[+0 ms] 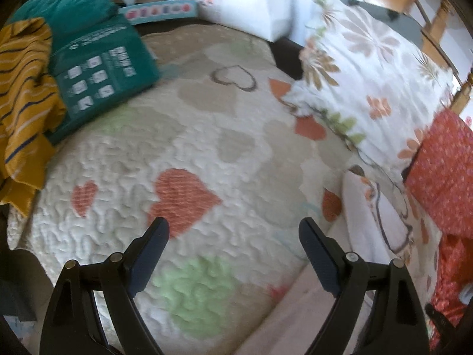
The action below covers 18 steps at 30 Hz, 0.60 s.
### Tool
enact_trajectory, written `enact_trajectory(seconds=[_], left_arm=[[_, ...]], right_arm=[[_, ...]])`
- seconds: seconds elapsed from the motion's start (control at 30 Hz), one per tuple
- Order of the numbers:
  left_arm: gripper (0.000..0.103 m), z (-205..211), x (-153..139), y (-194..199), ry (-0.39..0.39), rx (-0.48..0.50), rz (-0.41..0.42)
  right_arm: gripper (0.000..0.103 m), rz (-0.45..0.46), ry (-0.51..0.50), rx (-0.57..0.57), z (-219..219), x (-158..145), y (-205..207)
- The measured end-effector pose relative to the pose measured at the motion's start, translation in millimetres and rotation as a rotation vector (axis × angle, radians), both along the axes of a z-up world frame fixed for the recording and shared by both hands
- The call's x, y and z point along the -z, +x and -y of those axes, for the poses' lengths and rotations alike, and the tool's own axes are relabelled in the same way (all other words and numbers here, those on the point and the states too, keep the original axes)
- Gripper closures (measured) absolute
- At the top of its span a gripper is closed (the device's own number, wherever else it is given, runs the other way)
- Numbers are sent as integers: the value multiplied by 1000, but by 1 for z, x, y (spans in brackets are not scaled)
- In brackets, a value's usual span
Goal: Fold small clothes
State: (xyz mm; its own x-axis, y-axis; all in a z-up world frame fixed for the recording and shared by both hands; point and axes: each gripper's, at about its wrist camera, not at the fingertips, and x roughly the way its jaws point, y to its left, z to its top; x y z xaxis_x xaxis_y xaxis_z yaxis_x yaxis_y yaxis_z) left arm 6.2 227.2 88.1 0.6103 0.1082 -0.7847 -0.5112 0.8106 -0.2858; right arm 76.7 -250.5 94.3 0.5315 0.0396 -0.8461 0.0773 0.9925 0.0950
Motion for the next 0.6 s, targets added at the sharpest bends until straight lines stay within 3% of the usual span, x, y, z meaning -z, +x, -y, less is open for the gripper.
enact_trajectory(seconds=[0.03, 0.2, 0.27, 0.4, 0.6], left_arm=[[14, 4, 0, 3, 1, 10, 0], [14, 18, -3, 13, -1, 40, 8], [14, 19, -4, 17, 1, 41, 6], [14, 12, 0, 21, -24, 26, -7], [14, -6, 2, 21, -46, -10, -10]], right_arm=[[65, 23, -19, -21, -11, -4, 0], [64, 88, -70, -305, -103, -9, -1], [64, 79, -95, -468, -153, 1, -3], [64, 105, -213, -659, -228, 27, -6], [66, 136, -209, -696, -274, 33, 19]])
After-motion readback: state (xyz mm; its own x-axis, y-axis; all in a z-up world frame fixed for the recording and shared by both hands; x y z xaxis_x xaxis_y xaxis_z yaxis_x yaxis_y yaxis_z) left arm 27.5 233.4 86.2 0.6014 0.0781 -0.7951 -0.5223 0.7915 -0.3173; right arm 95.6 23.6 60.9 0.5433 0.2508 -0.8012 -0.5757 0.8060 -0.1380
